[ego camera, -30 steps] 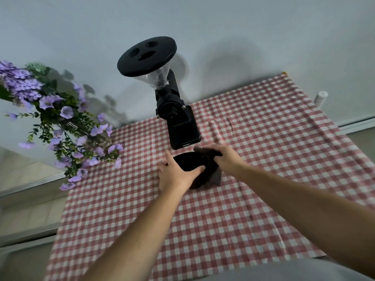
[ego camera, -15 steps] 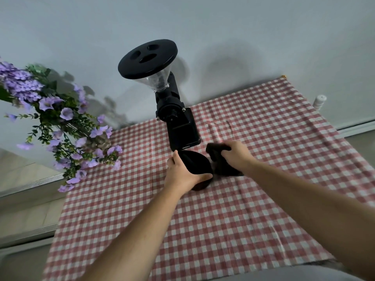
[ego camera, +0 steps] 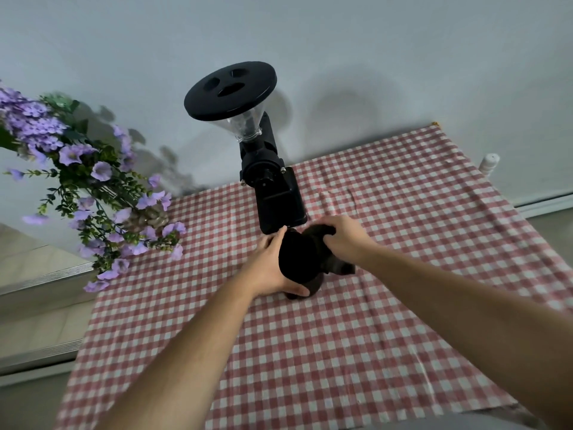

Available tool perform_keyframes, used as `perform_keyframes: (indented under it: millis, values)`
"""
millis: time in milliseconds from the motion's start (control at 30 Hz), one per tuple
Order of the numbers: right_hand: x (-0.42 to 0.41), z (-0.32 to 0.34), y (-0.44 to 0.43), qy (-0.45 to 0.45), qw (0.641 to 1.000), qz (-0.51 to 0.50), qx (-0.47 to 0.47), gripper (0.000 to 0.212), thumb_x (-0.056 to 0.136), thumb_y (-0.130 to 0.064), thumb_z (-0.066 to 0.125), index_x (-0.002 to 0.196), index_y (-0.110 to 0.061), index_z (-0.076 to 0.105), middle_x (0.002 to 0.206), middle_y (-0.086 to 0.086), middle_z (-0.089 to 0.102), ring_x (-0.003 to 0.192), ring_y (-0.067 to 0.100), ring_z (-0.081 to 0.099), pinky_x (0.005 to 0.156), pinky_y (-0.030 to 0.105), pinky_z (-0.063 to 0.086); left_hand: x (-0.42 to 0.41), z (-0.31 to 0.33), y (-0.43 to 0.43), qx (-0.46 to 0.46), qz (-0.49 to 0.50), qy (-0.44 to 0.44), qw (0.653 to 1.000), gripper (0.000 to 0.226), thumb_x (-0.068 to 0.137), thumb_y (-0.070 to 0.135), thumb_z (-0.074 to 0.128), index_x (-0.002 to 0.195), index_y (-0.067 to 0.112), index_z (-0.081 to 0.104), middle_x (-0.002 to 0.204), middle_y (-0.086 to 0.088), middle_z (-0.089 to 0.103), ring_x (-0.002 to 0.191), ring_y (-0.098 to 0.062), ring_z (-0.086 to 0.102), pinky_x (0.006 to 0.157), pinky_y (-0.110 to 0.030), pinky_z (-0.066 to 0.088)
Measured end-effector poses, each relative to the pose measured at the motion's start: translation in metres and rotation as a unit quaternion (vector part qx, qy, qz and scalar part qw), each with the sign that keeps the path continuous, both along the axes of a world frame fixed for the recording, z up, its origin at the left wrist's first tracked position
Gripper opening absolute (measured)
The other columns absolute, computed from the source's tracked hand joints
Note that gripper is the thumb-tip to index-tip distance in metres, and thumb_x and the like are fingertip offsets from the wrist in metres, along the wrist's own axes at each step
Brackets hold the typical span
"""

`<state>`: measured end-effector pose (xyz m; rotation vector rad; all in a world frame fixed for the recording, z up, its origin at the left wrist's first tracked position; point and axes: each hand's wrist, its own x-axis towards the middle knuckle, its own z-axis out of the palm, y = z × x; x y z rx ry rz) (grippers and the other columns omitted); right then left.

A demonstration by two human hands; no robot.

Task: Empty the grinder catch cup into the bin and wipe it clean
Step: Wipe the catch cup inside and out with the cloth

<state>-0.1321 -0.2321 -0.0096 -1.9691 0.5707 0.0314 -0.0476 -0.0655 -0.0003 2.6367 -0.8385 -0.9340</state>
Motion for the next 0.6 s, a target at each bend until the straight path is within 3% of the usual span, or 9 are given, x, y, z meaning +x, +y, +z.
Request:
perform_keyframes:
  millis: [67,133,200,300,400,500,600]
  values:
    - [-0.006,-0.012,0.014,-0.025,1.000,0.012,-0.015,0.053,0.085,0.007,0.037,0.126,-0.021,0.057,0.120,0.006,0.057,0.106,0.021,0.056,0.074,0.021,0.049,-0.009,-0.008,-0.001,-0.013,0.028,-0.037,0.999,0.140,0.052,0.051,0.091,0.152,0.041,-0.006,0.160,0.006,0.001,0.142,-0.031,0.028,0.108,-0.052,0.039]
    - [-0.016,-0.024,0.018,-0.021,0.999,0.020,-0.027,0.056,0.086,0.006,0.038,0.132,-0.023,0.051,0.128,0.007,0.050,0.106,0.024,0.055,0.071,0.022,0.048,-0.013,-0.013,-0.002,-0.026,0.041,-0.058,0.997,0.136,0.056,0.047,0.091,0.152,0.041,-0.005,0.159,0.003,0.005,0.140,-0.032,0.030,0.106,-0.051,0.041]
    - [-0.027,-0.027,0.015,-0.001,0.998,0.054,-0.046,0.054,0.087,0.005,0.040,0.128,-0.024,0.056,0.129,0.005,0.049,0.096,0.019,0.057,0.063,0.016,0.046,-0.010,-0.014,0.000,-0.025,0.026,-0.062,0.997,0.134,0.057,0.044,0.091,0.152,0.042,-0.004,0.158,0.004,0.006,0.138,-0.031,0.032,0.104,-0.050,0.043]
    - [-0.034,-0.020,0.006,0.054,0.987,0.131,-0.072,0.047,0.087,0.003,0.043,0.120,-0.025,0.063,0.131,0.001,0.049,0.098,0.017,0.057,0.064,0.014,0.044,-0.002,-0.007,0.001,-0.001,-0.020,-0.057,0.998,0.136,0.056,0.042,0.092,0.152,0.044,-0.005,0.159,0.008,0.003,0.139,-0.028,0.032,0.103,-0.046,0.045]
    - [-0.030,-0.001,-0.006,0.080,0.977,0.174,-0.091,0.040,0.086,0.003,0.044,0.106,-0.021,0.070,0.117,-0.001,0.062,0.089,0.013,0.061,0.063,0.016,0.047,0.006,0.002,0.001,0.032,-0.070,-0.057,0.995,0.134,0.059,0.034,0.092,0.151,0.048,-0.005,0.160,0.009,-0.002,0.140,-0.027,0.031,0.102,-0.039,0.045]
    - [-0.028,0.019,-0.023,0.060,0.983,0.125,-0.118,0.036,0.087,0.002,0.045,0.103,-0.019,0.069,0.107,0.002,0.066,0.090,0.016,0.062,0.071,0.024,0.054,0.013,0.009,0.000,0.050,-0.103,-0.071,0.991,0.134,0.060,0.025,0.093,0.151,0.049,-0.003,0.162,0.010,-0.003,0.138,-0.027,0.034,0.099,-0.037,0.047]
    - [-0.035,0.025,-0.036,0.013,0.987,0.041,-0.158,0.036,0.091,-0.001,0.045,0.116,-0.019,0.063,0.116,0.003,0.058,0.093,0.021,0.061,0.076,0.032,0.058,0.015,0.011,-0.001,0.061,-0.124,-0.101,0.985,0.135,0.061,0.022,0.092,0.151,0.047,-0.005,0.163,0.009,-0.005,0.138,-0.026,0.035,0.096,-0.036,0.050]
